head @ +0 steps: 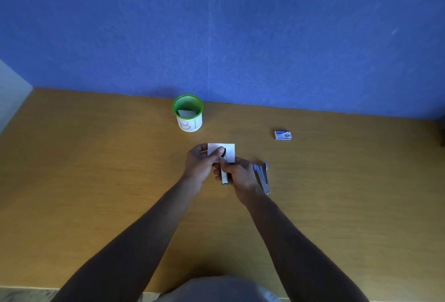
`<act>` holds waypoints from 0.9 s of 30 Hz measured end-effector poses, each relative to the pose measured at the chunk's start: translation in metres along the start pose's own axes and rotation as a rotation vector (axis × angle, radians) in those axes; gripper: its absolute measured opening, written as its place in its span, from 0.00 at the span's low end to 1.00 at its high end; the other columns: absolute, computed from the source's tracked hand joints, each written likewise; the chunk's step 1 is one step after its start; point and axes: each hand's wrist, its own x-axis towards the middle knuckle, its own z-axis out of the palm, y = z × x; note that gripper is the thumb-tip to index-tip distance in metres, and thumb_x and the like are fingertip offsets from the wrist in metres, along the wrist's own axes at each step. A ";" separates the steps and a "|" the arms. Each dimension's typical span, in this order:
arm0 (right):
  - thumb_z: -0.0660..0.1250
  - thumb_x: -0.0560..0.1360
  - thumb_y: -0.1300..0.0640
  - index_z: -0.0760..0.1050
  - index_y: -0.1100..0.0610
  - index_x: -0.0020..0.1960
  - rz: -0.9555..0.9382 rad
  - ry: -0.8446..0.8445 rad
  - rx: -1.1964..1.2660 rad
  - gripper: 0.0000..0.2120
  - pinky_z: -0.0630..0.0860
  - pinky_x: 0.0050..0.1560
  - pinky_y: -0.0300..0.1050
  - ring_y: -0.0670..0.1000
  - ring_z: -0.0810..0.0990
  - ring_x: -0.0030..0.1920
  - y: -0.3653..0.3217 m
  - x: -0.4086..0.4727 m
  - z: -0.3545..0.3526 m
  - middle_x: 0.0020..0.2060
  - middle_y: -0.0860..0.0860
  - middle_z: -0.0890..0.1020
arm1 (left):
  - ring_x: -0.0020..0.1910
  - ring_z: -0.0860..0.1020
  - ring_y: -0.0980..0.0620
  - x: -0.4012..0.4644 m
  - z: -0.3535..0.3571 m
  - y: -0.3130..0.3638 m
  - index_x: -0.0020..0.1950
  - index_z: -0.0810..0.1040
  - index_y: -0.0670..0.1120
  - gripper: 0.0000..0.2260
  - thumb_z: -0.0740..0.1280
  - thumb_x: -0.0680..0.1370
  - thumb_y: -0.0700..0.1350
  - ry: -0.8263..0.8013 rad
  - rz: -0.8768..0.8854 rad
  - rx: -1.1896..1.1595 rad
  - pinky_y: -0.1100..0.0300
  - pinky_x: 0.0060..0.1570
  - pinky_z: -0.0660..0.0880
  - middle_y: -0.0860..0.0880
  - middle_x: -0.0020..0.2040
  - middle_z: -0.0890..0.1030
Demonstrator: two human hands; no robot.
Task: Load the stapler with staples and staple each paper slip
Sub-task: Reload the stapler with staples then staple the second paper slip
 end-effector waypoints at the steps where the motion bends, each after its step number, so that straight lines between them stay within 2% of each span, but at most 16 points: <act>1: 0.68 0.77 0.64 0.81 0.67 0.53 0.003 0.006 -0.001 0.08 0.78 0.39 0.48 0.54 0.81 0.38 0.000 0.000 0.001 0.39 0.57 0.84 | 0.30 0.79 0.49 0.000 0.000 0.000 0.49 0.78 0.40 0.13 0.76 0.71 0.45 0.017 0.002 0.006 0.59 0.26 0.74 0.42 0.37 0.85; 4: 0.67 0.77 0.64 0.81 0.68 0.52 0.012 0.024 0.006 0.08 0.78 0.38 0.48 0.53 0.81 0.37 -0.002 -0.001 0.005 0.37 0.56 0.84 | 0.31 0.80 0.50 0.001 0.000 0.000 0.49 0.79 0.40 0.12 0.76 0.71 0.45 0.049 0.001 0.002 0.60 0.26 0.74 0.41 0.39 0.85; 8: 0.67 0.77 0.65 0.81 0.69 0.53 0.016 0.051 0.010 0.08 0.78 0.37 0.47 0.53 0.80 0.35 -0.002 -0.001 0.008 0.37 0.57 0.83 | 0.30 0.78 0.48 0.001 0.000 0.001 0.47 0.79 0.41 0.11 0.76 0.71 0.44 0.047 -0.016 -0.021 0.60 0.24 0.73 0.44 0.34 0.84; 14: 0.67 0.77 0.65 0.80 0.70 0.53 0.014 0.050 0.026 0.09 0.78 0.39 0.49 0.54 0.80 0.37 -0.001 -0.001 0.008 0.38 0.59 0.83 | 0.32 0.81 0.49 0.005 -0.002 -0.002 0.49 0.79 0.41 0.14 0.77 0.70 0.46 0.027 -0.028 -0.009 0.57 0.29 0.76 0.44 0.36 0.85; 17: 0.66 0.78 0.64 0.80 0.69 0.54 -0.001 0.003 0.025 0.10 0.78 0.40 0.49 0.54 0.80 0.39 -0.001 -0.002 0.004 0.41 0.61 0.83 | 0.31 0.80 0.50 0.008 -0.005 -0.004 0.46 0.79 0.43 0.11 0.75 0.72 0.49 -0.019 -0.038 -0.014 0.57 0.31 0.76 0.45 0.36 0.84; 21: 0.65 0.79 0.62 0.80 0.69 0.55 -0.011 -0.043 0.028 0.10 0.77 0.44 0.52 0.56 0.79 0.40 0.001 -0.001 0.001 0.42 0.63 0.81 | 0.37 0.79 0.46 0.013 -0.009 -0.006 0.44 0.79 0.44 0.07 0.69 0.77 0.46 -0.008 -0.065 -0.065 0.55 0.38 0.77 0.45 0.39 0.82; 24: 0.67 0.78 0.60 0.81 0.66 0.52 -0.009 -0.035 0.019 0.10 0.76 0.44 0.54 0.56 0.80 0.40 0.003 -0.001 0.001 0.40 0.62 0.82 | 0.39 0.79 0.44 0.015 -0.010 -0.005 0.44 0.79 0.43 0.05 0.68 0.78 0.44 0.031 -0.081 -0.101 0.54 0.39 0.77 0.42 0.42 0.81; 27: 0.71 0.75 0.56 0.83 0.62 0.47 -0.033 0.052 -0.029 0.09 0.77 0.40 0.48 0.54 0.82 0.38 0.005 -0.001 0.001 0.37 0.58 0.84 | 0.43 0.81 0.45 0.017 -0.012 -0.002 0.44 0.78 0.43 0.05 0.67 0.78 0.43 0.091 -0.077 -0.158 0.54 0.41 0.80 0.42 0.45 0.80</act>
